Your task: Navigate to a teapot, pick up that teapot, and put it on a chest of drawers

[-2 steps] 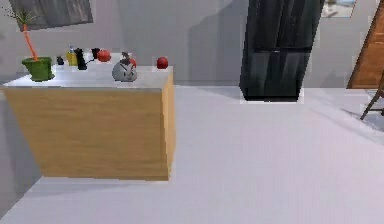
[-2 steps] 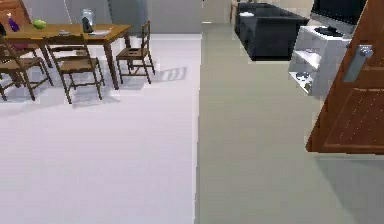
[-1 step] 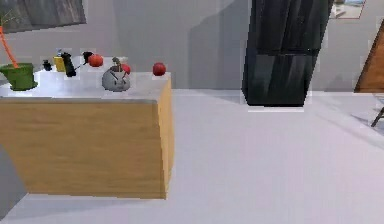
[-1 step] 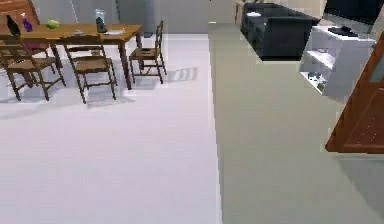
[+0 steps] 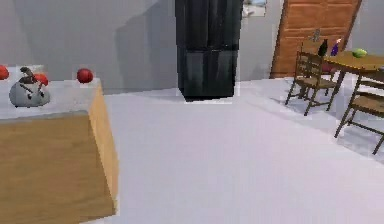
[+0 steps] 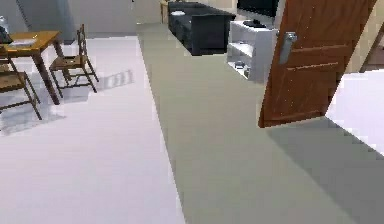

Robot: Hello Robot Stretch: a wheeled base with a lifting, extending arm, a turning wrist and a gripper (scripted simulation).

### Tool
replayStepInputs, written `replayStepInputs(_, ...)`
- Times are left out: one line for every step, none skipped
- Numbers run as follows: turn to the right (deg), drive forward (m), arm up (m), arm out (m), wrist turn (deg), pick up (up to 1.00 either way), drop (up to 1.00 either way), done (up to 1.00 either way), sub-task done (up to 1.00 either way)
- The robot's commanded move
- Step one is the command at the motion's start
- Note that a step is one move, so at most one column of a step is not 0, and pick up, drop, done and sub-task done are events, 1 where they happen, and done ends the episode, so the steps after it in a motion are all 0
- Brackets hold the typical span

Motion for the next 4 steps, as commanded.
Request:
replayStepInputs(0.0,0.70,0.00,0.00,0.0,0.00,0.00,0.00,0.00)
replayStepInputs(-45.0,0.00,0.00,0.00,0.0,0.00,0.00,0.00,0.00)
replayStepInputs(-45.0,0.00,0.00,0.00,0.0,0.00,0.00,0.00,0.00)
replayStepInputs(-45.0,0.00,0.00,0.00,0.0,0.00,0.00,0.00,0.00)
